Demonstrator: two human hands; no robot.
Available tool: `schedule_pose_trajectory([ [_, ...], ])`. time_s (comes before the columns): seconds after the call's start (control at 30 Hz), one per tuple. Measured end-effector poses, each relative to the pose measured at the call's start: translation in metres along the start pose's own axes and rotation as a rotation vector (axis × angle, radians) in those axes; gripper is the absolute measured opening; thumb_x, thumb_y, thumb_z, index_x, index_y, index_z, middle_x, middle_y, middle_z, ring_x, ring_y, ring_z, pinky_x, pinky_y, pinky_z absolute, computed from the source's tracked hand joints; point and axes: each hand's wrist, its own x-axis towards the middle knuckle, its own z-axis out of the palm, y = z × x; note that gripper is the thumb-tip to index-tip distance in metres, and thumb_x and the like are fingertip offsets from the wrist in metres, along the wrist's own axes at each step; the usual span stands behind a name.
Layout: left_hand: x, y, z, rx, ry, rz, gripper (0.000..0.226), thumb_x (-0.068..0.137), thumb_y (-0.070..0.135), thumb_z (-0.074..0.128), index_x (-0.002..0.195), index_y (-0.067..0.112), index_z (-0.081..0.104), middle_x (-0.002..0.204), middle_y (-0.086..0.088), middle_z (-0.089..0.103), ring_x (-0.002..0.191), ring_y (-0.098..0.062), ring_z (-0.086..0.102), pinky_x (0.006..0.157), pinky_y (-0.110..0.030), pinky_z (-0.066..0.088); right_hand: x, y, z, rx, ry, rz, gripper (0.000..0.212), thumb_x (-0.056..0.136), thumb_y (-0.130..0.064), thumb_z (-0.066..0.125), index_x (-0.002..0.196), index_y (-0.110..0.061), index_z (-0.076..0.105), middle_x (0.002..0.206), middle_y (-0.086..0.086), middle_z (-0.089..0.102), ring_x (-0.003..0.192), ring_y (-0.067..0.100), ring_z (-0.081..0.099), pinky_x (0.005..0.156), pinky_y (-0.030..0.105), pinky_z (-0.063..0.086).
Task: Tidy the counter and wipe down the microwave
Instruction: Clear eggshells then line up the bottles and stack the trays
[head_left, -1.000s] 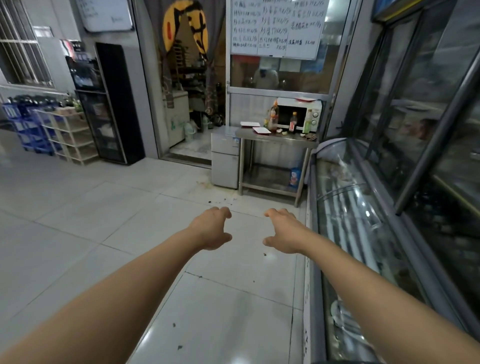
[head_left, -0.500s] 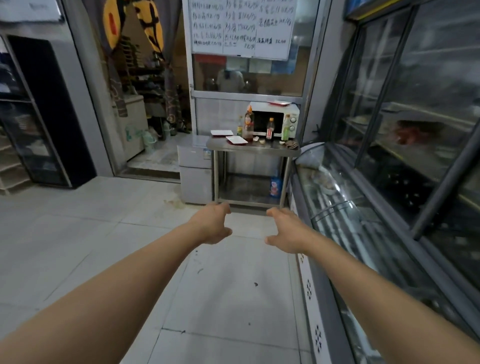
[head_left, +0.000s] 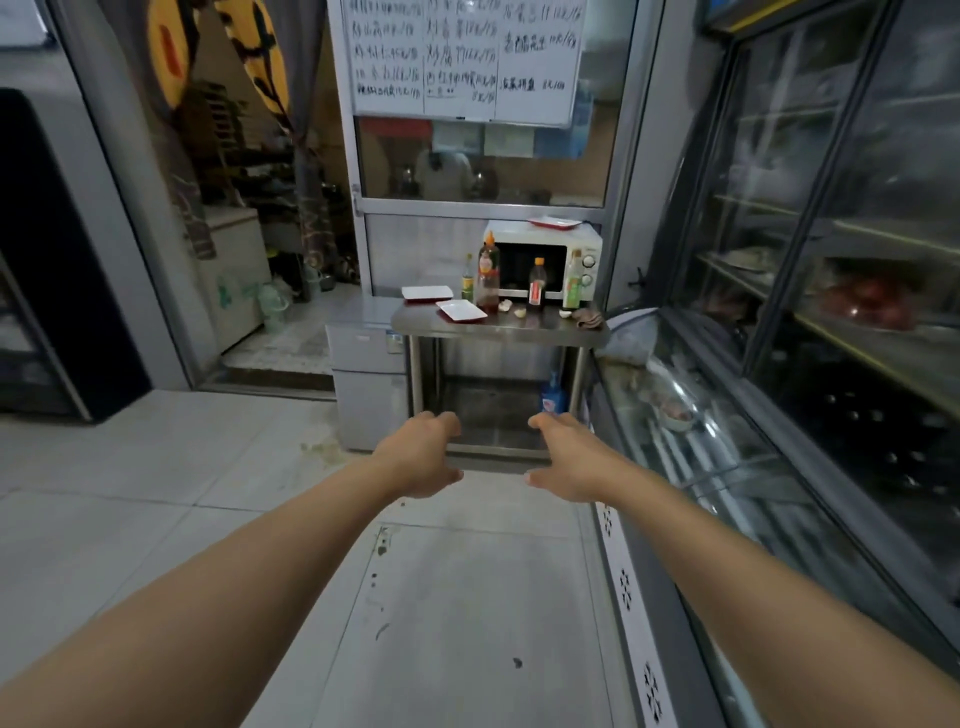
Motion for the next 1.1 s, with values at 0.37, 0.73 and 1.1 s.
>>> schedule_pose_trajectory([
  [0.37, 0.183, -0.027, -0.023, -0.038, 0.046, -0.051, 0.056, 0.084, 0.028, 0.066, 0.134, 0.019, 0.041, 0.136, -0.005, 0.046, 0.121, -0.023, 0.048, 0.100, -0.033, 0.042, 0.189, 0.038, -0.047, 0.010, -0.015, -0.026, 0.070, 0.087, -0.032, 0.064, 0.144, -0.024, 0.024, 0.147, 0.006, 0.026, 0.132, 0.028, 0.036, 0.105, 0.044, 0.038],
  [0.73, 0.357, -0.107, -0.053, -0.036, 0.039, 0.008, 0.055, 0.082, 0.029, 0.067, 0.131, 0.021, 0.043, 0.132, -0.004, 0.049, 0.118, -0.021, 0.049, 0.097, -0.033, 0.043, 0.361, 0.033, -0.070, 0.018, 0.022, 0.045, 0.069, 0.086, -0.030, 0.063, 0.144, -0.021, 0.026, 0.144, 0.007, 0.029, 0.126, 0.027, 0.042, 0.102, 0.039, 0.041],
  [1.1, 0.530, -0.177, -0.079, -0.061, -0.023, 0.155, 0.044, 0.081, 0.032, 0.067, 0.121, 0.029, 0.048, 0.115, 0.003, 0.057, 0.091, -0.008, 0.048, 0.076, -0.024, 0.039, 0.504, 0.035, -0.083, 0.064, 0.082, 0.231, 0.070, 0.084, -0.028, 0.065, 0.143, -0.020, 0.029, 0.144, 0.009, 0.033, 0.132, 0.027, 0.035, 0.109, 0.039, 0.034],
])
